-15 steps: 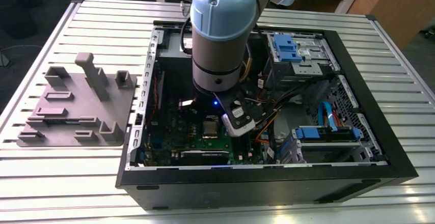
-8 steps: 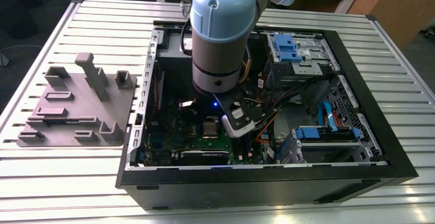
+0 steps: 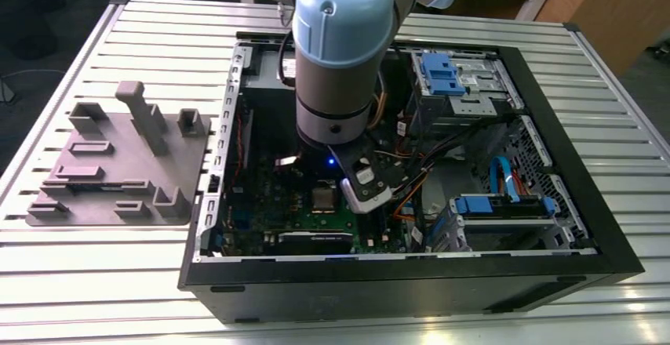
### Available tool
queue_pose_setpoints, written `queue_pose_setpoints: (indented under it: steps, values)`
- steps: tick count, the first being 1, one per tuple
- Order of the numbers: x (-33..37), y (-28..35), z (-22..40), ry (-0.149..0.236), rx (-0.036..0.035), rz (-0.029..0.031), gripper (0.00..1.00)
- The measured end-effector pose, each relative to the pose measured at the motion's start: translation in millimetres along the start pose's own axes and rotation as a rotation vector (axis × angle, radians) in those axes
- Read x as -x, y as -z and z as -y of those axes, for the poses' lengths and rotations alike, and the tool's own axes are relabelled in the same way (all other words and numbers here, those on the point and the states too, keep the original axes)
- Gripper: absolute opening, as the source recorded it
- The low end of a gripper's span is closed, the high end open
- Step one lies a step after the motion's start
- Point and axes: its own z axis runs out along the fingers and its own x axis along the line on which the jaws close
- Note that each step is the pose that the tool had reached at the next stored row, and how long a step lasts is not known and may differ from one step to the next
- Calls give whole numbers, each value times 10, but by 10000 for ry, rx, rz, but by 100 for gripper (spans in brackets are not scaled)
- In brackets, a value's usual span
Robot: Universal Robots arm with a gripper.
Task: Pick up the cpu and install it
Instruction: 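Place the cpu into insertion slot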
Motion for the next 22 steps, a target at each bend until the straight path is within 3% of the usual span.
queue_pose_setpoints:
  steps: [19, 21, 22]
  values:
    - [-12, -31, 3, -60, -1, 0, 47]
    - [-12, -36, 2, -60, 5, 4, 48]
    - [-12, -36, 3, -61, 3, 1, 53]
